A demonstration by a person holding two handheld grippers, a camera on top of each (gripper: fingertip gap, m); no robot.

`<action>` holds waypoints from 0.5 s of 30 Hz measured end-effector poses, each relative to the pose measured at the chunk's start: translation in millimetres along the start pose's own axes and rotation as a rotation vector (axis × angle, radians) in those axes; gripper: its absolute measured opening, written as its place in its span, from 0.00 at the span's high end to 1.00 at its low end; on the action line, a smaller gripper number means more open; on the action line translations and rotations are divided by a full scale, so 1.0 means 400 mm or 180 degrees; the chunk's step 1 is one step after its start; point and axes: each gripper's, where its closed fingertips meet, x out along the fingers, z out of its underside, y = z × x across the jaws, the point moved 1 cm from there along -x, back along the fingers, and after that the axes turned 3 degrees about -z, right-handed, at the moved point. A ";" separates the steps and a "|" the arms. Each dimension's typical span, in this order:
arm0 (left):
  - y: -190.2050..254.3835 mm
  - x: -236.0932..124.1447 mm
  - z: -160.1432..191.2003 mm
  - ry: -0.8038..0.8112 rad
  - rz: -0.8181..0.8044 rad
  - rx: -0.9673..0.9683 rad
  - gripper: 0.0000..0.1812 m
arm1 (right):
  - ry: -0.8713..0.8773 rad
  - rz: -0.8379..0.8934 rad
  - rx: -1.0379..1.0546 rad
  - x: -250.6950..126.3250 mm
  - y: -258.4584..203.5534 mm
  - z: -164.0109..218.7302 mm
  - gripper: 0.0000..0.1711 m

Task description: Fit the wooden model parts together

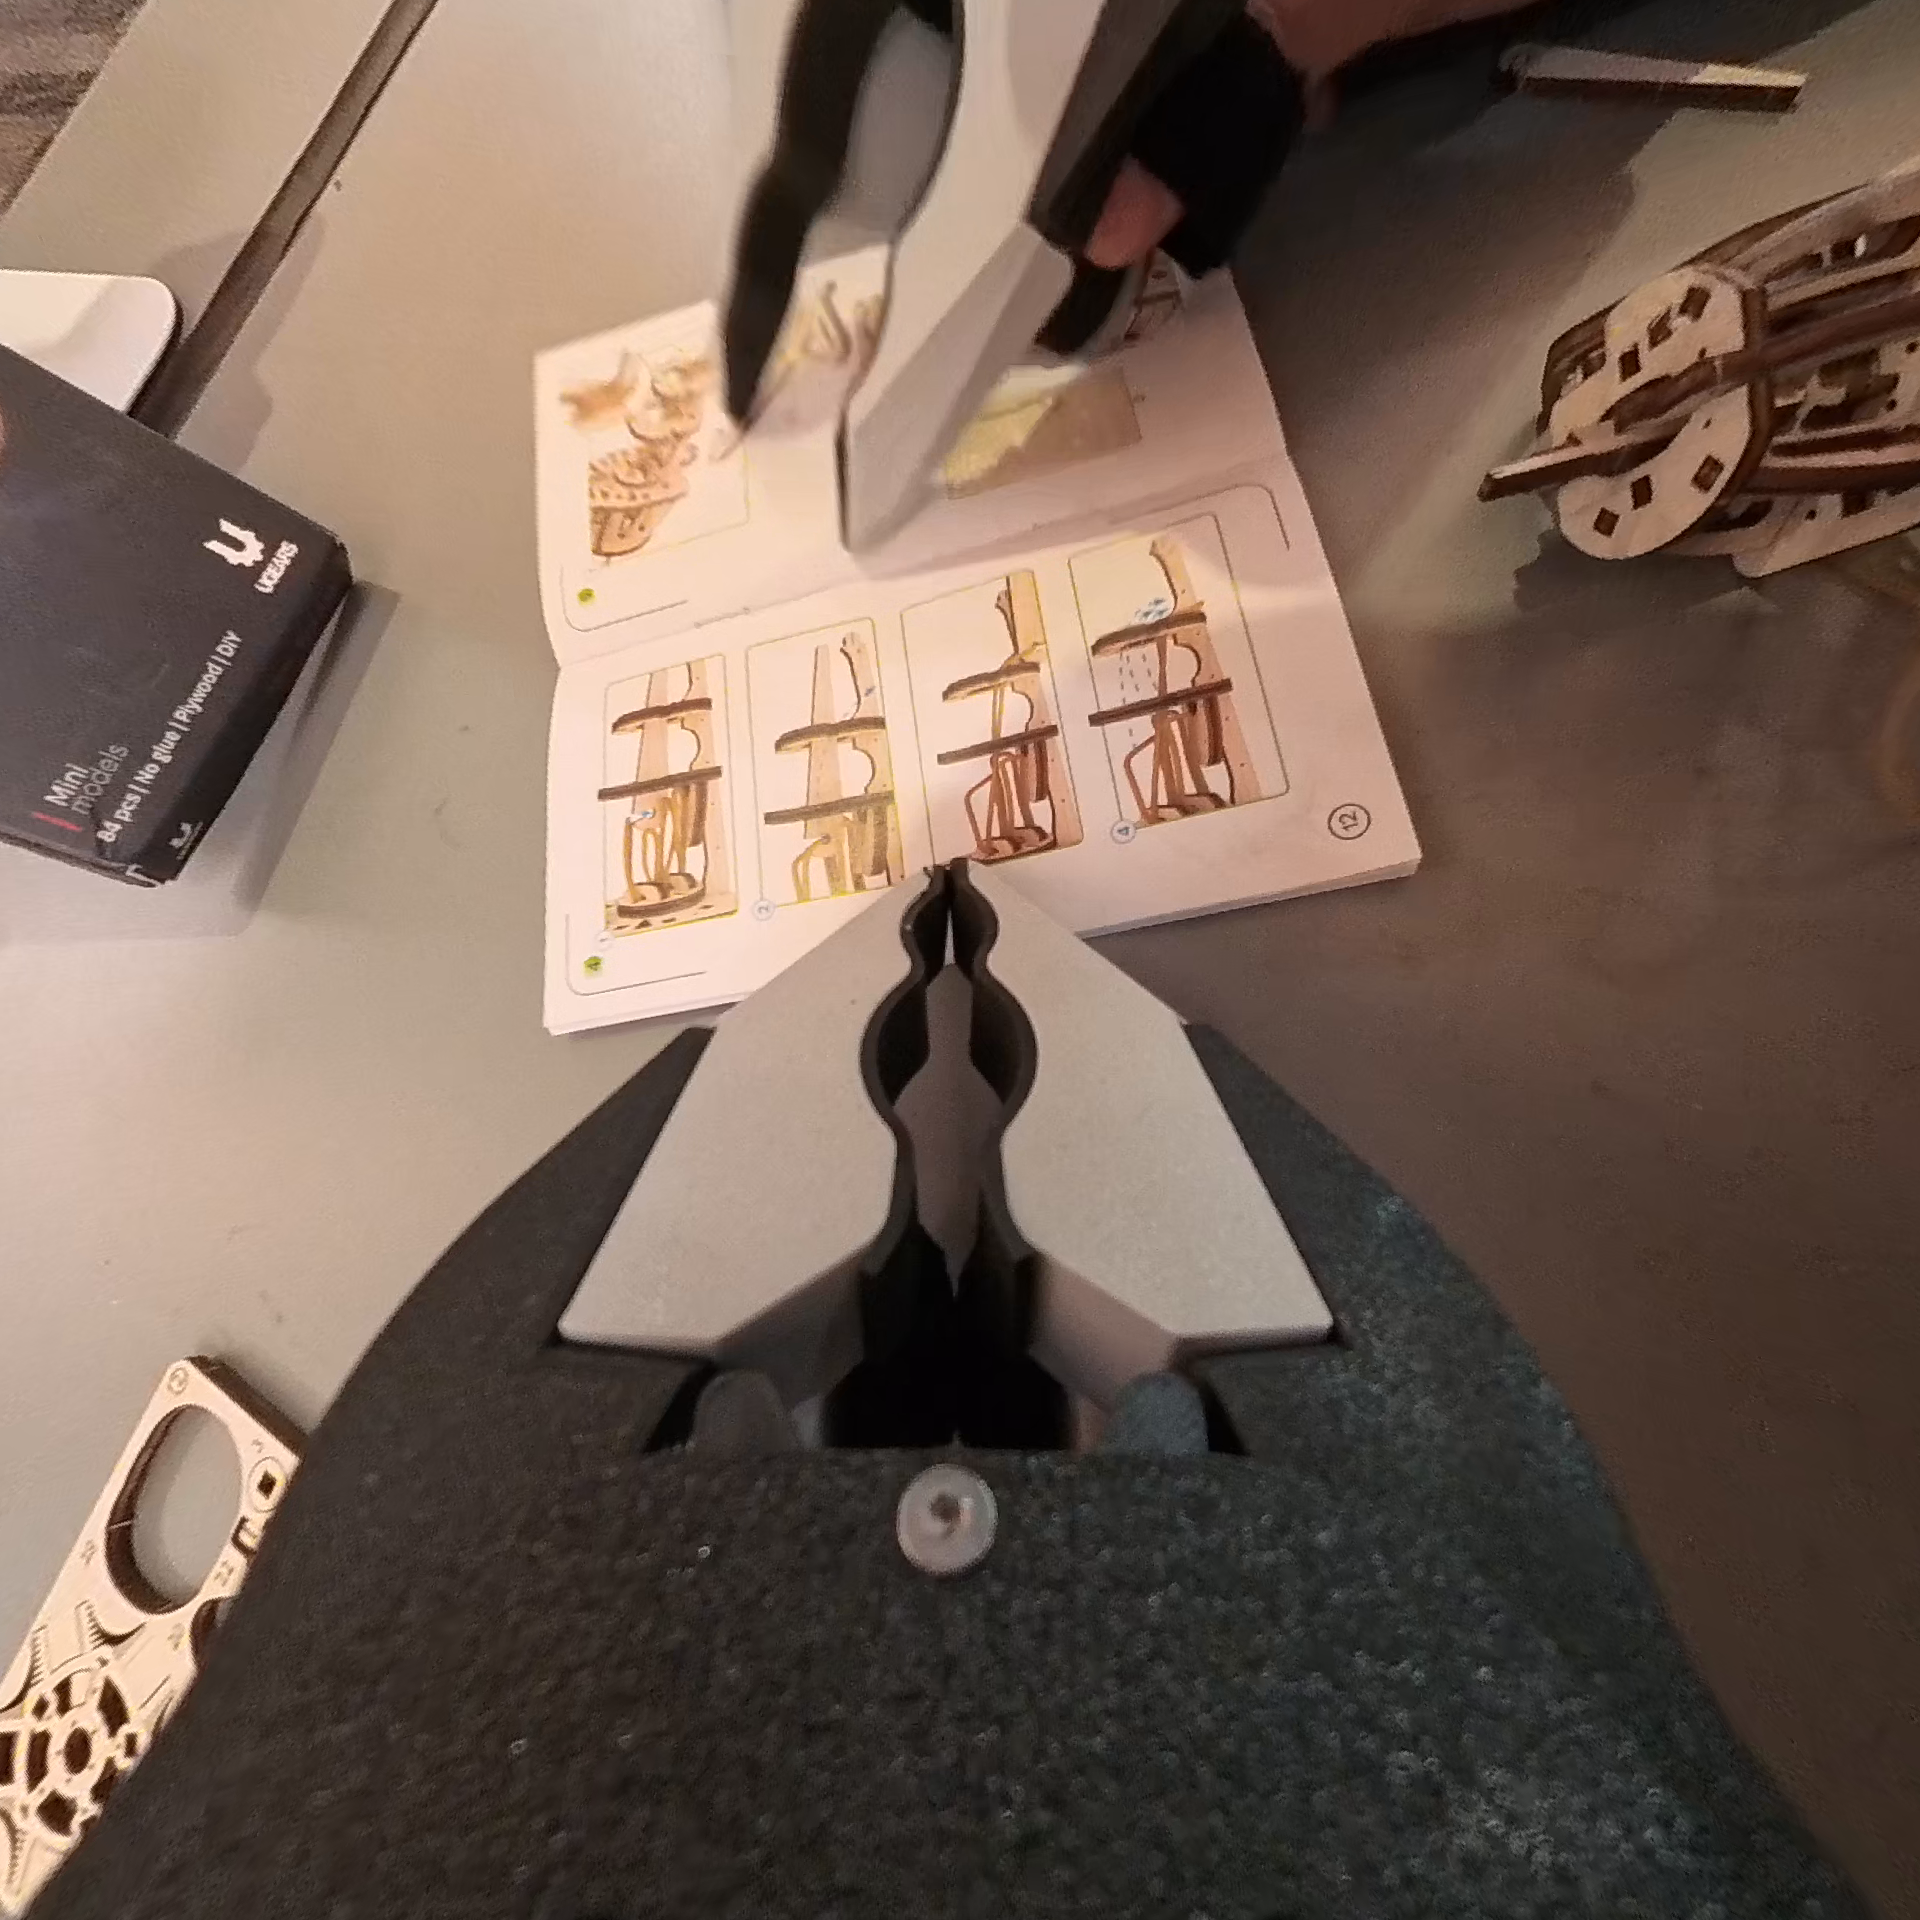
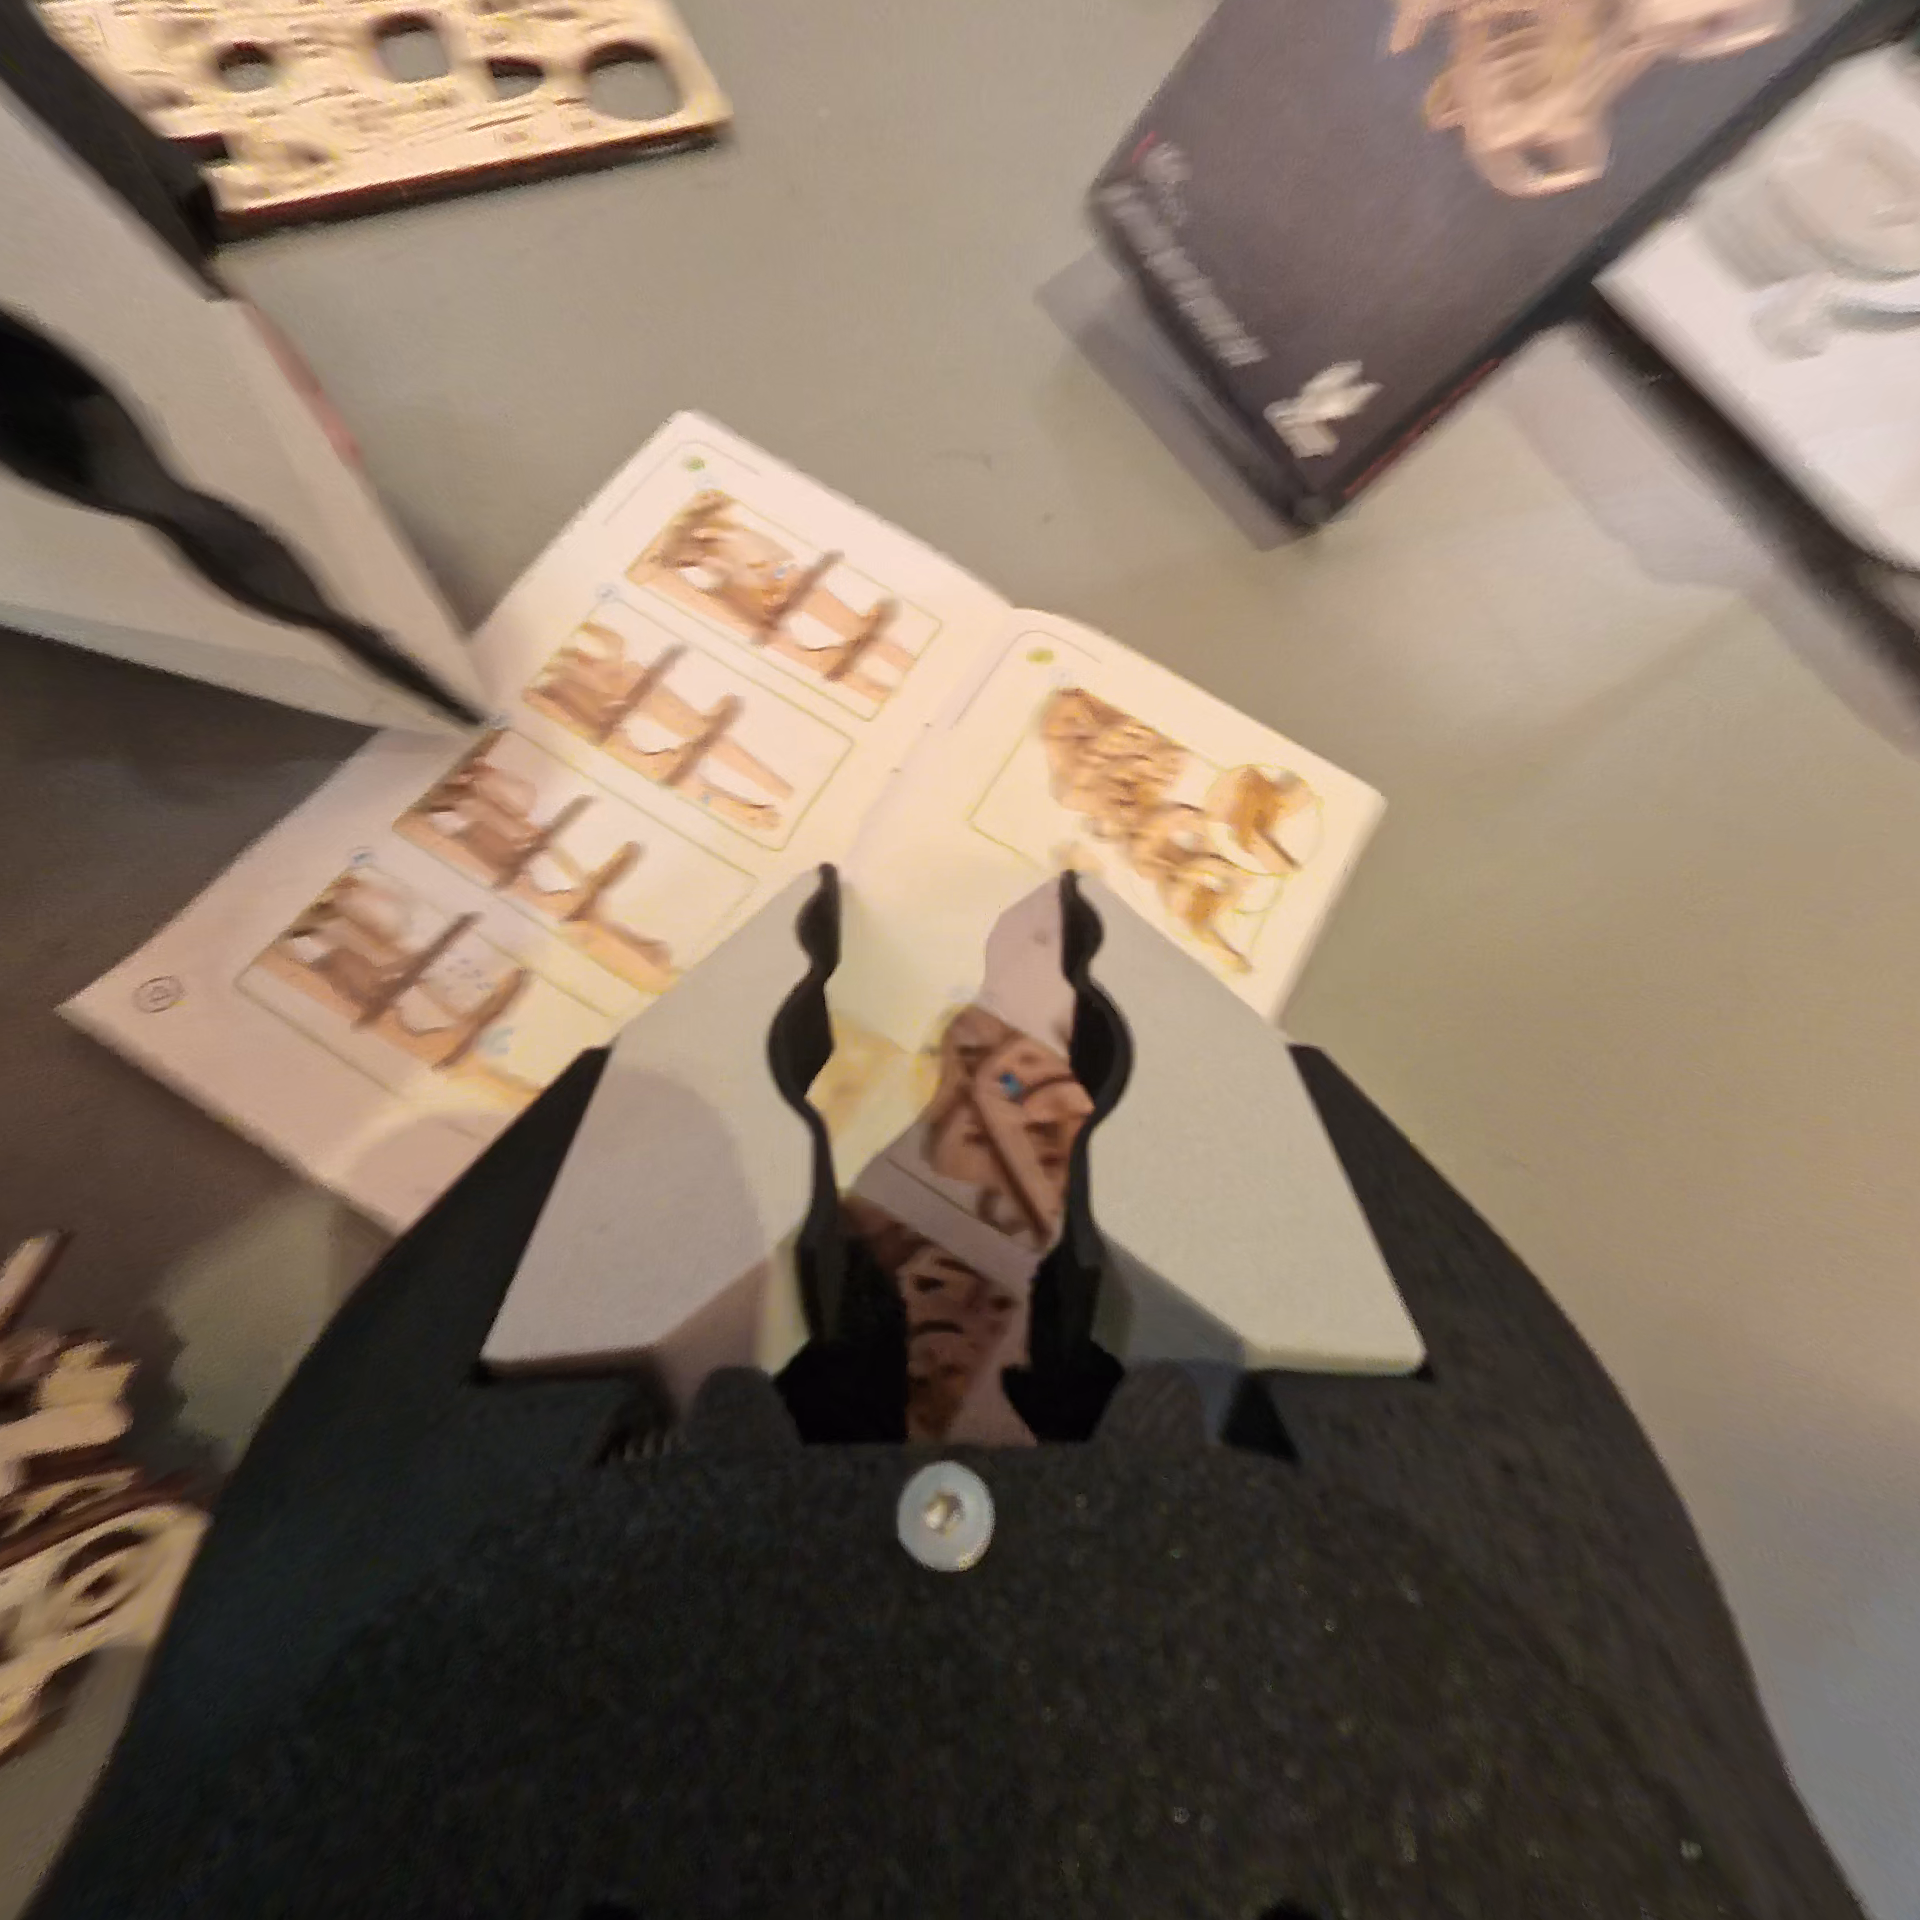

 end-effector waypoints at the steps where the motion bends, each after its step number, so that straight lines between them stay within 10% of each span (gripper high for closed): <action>1: 0.000 0.000 0.000 0.0000 -0.0002 0.0003 1.00 | 0.0045 0.0176 0.0010 -0.007 0.023 -0.002 0.74; 15: 0.000 0.000 0.000 0.0001 -0.0010 0.0013 1.00 | -0.0062 0.0439 -0.0016 -0.008 0.050 0.006 0.78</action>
